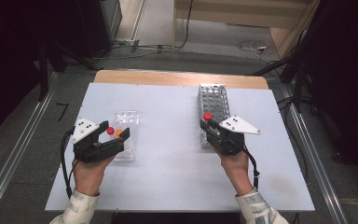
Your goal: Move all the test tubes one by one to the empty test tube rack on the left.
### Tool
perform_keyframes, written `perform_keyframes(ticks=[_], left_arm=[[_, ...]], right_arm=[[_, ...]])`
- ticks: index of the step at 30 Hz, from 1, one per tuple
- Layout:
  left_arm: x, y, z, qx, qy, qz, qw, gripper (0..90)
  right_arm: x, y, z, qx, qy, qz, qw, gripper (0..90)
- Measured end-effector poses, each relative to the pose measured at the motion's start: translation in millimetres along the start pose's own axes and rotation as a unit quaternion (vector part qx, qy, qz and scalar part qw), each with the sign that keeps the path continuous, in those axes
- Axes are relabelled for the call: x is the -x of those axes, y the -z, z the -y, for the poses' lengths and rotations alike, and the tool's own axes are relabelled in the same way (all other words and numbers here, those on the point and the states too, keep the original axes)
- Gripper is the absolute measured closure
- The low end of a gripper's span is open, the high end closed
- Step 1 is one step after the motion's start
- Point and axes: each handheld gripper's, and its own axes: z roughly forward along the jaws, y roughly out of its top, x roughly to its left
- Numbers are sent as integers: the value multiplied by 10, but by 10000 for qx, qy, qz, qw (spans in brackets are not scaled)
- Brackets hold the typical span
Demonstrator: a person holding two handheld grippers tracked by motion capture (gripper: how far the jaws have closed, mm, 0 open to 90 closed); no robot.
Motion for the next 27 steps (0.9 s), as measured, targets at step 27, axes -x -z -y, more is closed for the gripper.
perform_keyframes(ticks=[27], left_arm=[[367, -56, 60, -80, -307, 604, 9977, 248]], right_arm=[[-575, -266, 253, -489, 367, -876, 9943, 710]])
